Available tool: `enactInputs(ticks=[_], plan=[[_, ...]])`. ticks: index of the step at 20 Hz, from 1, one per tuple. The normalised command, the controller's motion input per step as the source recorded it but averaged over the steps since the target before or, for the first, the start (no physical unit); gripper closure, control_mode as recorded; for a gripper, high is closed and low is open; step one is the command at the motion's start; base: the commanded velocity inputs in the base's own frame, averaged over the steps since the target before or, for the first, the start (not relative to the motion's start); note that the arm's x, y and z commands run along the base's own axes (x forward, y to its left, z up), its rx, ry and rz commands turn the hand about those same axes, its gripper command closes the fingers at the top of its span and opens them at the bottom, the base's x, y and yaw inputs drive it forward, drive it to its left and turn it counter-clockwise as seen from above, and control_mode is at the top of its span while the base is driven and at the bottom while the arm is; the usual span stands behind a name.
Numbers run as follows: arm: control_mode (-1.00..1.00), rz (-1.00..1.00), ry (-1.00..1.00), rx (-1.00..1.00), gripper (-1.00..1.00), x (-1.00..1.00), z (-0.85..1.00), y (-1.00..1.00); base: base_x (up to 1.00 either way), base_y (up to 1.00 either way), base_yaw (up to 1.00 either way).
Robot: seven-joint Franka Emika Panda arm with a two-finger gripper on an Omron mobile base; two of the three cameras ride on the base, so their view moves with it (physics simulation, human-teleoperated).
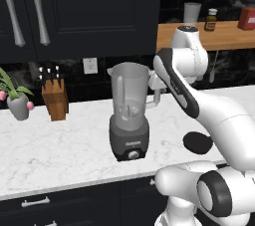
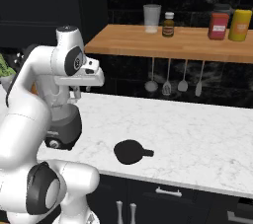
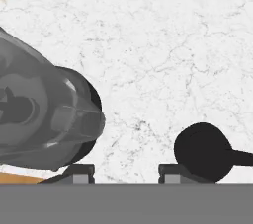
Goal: Close the lid blender by securely placing the lid on top.
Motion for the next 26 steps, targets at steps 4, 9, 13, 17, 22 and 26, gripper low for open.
enactInputs(ticks=[4, 9, 13, 17, 22, 26], plan=[[-1.0, -0.07, 0.0, 0.0, -1.0, -0.04, -0.01, -0.05, 0.0, 0.0, 0.0], [-1.0, -0.31, 0.0, 0.0, -1.0, -0.18, -0.14, -0.46, 0.0, 0.0, 0.0], [-1.0, -0.43, 0.0, 0.0, -1.0, -0.2, -0.29, -0.59, 0.0, 0.0, 0.0], [-1.0, -0.45, 0.0, 0.0, -1.0, -0.16, -0.38, -0.61, 0.0, 0.0, 0.0], [-1.0, -0.48, 0.0, 0.0, -1.0, -0.12, -0.39, -0.61, 0.0, 0.0, 0.0], [-1.0, -0.43, 0.0, 0.02, -1.0, -0.16, -0.42, -0.67, 0.0, 0.0, 0.0]])
